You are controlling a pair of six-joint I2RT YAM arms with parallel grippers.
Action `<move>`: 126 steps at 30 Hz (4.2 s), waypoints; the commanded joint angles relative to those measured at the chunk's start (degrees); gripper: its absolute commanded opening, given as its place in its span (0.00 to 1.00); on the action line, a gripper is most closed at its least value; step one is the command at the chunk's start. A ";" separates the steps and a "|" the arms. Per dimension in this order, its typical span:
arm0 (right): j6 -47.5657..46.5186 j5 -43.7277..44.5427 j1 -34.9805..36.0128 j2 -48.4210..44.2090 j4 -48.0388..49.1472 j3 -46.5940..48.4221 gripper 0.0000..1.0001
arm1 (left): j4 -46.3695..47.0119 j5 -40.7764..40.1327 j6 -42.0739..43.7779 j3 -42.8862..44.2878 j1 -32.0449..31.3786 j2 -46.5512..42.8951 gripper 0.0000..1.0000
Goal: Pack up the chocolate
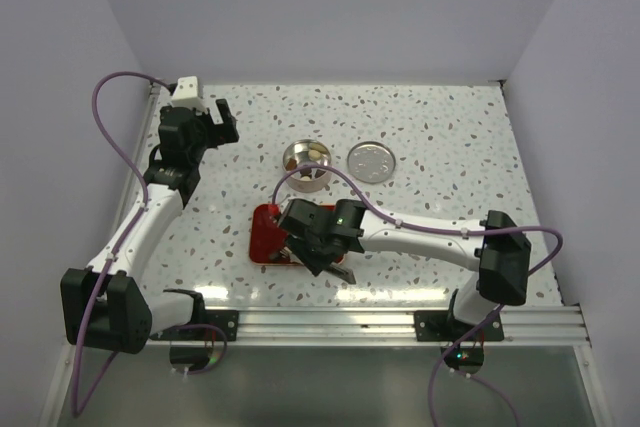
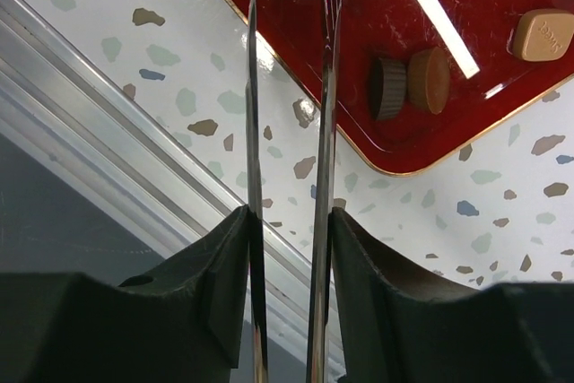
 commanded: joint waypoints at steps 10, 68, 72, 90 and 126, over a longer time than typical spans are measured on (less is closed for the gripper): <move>-1.03 5.46 0.27 0.22 -4.54 6.42 0.37 | 0.06 -0.57 0.15 2.43 -0.36 -1.49 1.00; -18.00 5.47 -25.48 7.78 3.80 22.78 0.46 | -0.55 -1.54 0.33 2.69 -0.36 -0.25 1.00; -17.65 6.61 -25.57 7.26 3.80 22.26 0.44 | -0.56 -1.54 0.33 2.78 -0.36 -0.43 1.00; -17.47 11.10 -41.11 -5.40 5.03 9.61 0.43 | -0.47 -1.36 0.24 2.69 -0.36 -0.34 1.00; -10.35 8.38 -50.97 -4.87 10.48 -13.95 0.43 | 0.41 0.39 -0.55 2.08 -0.36 0.71 1.00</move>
